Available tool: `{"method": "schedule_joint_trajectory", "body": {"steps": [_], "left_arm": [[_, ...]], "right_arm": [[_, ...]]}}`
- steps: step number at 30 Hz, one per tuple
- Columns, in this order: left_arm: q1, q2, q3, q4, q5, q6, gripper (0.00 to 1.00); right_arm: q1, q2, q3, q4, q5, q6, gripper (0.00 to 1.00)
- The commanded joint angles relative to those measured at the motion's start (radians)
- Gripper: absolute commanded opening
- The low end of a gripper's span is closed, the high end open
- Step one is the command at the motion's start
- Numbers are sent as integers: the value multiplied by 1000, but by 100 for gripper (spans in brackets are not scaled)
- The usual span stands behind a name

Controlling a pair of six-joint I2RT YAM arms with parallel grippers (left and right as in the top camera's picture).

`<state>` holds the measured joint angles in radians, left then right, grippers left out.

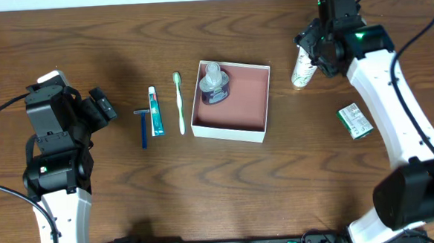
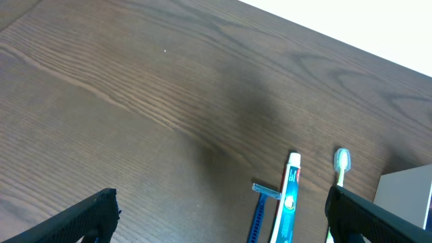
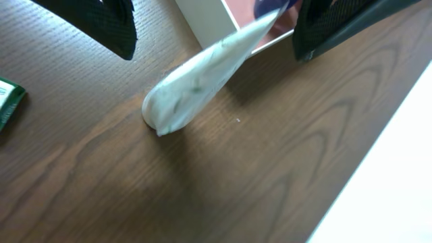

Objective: Pack container
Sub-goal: 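Move right gripper to the white lotion tube and grasp it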

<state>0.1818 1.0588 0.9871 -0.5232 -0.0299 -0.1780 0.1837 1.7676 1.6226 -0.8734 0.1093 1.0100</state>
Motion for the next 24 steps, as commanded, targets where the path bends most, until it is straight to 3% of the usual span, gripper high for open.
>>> {"method": "schedule_joint_trajectory", "body": {"steps": [1,9,15,24], "left_arm": [[4,0,23,0,-8,20,98],[4,0,23,0,-8,20,98],[4,0,23,0,-8,20,98],[4,0,23,0,-8,20,98]], "right_arm": [[7,27,16,4,15,33,73],[7,29,17,7,9,12,50],[7,29,17,-4,-13,-95,19],[7,29,17,-35,-12,-206,2]]}}
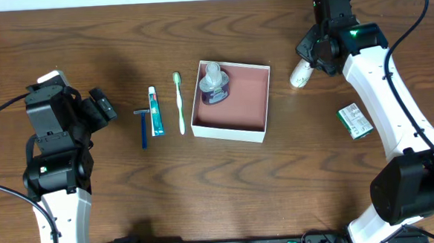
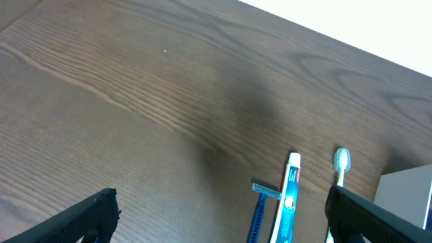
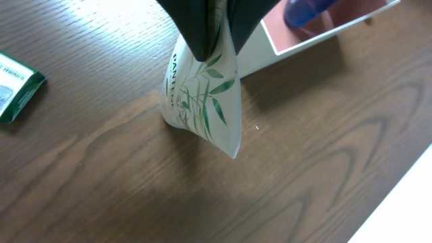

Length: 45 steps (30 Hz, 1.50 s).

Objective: Pack container
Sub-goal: 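Move right gripper to the white lotion tube and grasp it, then carry lotion tube into the box beside the bottle, release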

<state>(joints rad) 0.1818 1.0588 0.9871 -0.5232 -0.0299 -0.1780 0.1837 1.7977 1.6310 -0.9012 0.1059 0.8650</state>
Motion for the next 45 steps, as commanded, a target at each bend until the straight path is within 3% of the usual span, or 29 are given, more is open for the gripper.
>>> {"method": "schedule_joint_trajectory", "body": {"steps": [1,16,28,36,45], "left_arm": [[4,0,23,0,-8,20,98],[4,0,23,0,-8,20,98],[4,0,23,0,-8,20,98],[4,0,23,0,-8,20,98],[4,0,23,0,-8,20,98]], "right_arm": [[7,-1,9,-7,-8,-80,1],[68,-149,11,-15,-2,-382,1],[213,-308,11,-32,-2,-388,1],[312,-308,11,-71,-5,-389,1],[321,-262,11,-64,-2,-387,1]]}}
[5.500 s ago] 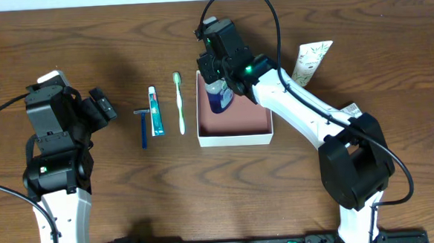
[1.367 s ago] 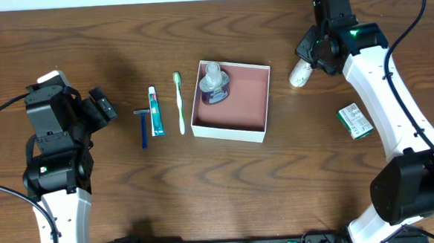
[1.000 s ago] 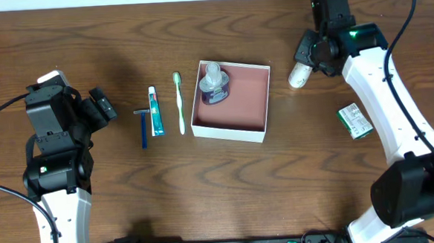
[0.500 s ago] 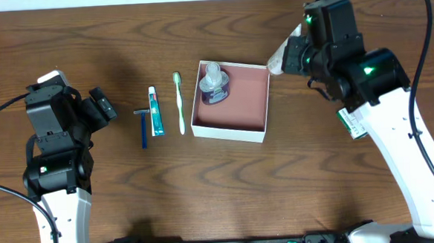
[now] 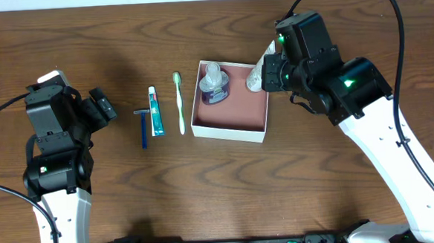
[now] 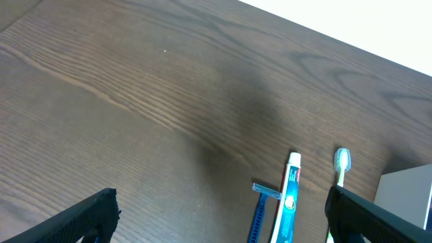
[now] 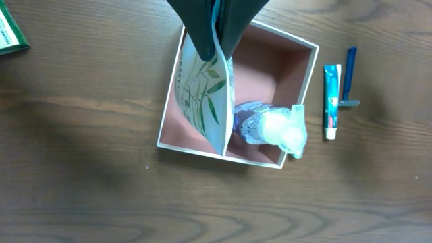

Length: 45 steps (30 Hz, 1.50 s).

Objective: Pack container
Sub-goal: 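Carry lotion tube into the box beside the bottle, release, then move right gripper to the green Dettol soap bar and grasp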

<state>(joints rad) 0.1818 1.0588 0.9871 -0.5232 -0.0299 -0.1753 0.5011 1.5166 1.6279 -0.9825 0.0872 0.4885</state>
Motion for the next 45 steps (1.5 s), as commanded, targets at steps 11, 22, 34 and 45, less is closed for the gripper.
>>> {"method": "schedule_joint_trajectory", "body": {"steps": [11,22,34,45], "left_arm": [[4,0,23,0,-8,17,98],[4,0,23,0,-8,17,98],[4,0,23,0,-8,17,98],[4,0,23,0,-8,17,98]], "right_arm": [[2,203,14,124,11,-11,1],[2,239,14,222,6,-24,33],[0,194,46,239,26,-87,66],[-187,2,83,-15,141,-102,86]]}}
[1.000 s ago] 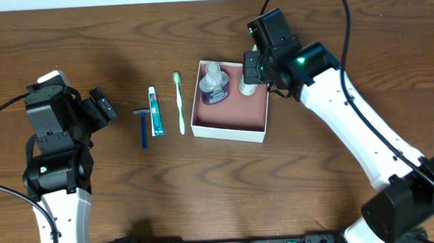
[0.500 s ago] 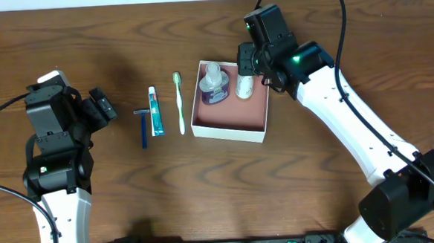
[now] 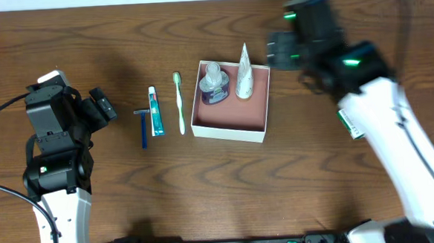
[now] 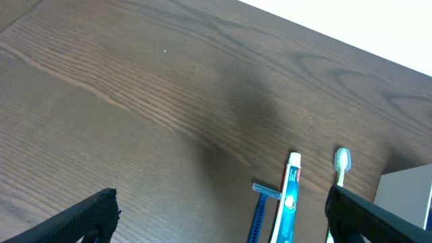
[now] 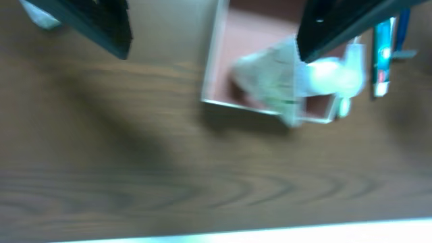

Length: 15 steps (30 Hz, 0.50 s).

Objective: Pack container
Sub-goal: 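Move right gripper to the green Dettol soap bar and grasp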

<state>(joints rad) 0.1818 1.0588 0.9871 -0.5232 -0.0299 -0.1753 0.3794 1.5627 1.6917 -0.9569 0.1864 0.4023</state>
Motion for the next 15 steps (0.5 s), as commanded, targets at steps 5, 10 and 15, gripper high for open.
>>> {"method": "schedule_joint_trajectory", "body": {"steps": [5,10,15], "left_arm": [[4,0,23,0,-8,17,98],[4,0,23,0,-8,17,98],[4,0,23,0,-8,17,98]], "right_arm": [[-215,-54,16,-196,42,-185,99],[-326,-13,-7,-305,42,-406,99],[-418,55,-21,-365,42,-583,99]]}}
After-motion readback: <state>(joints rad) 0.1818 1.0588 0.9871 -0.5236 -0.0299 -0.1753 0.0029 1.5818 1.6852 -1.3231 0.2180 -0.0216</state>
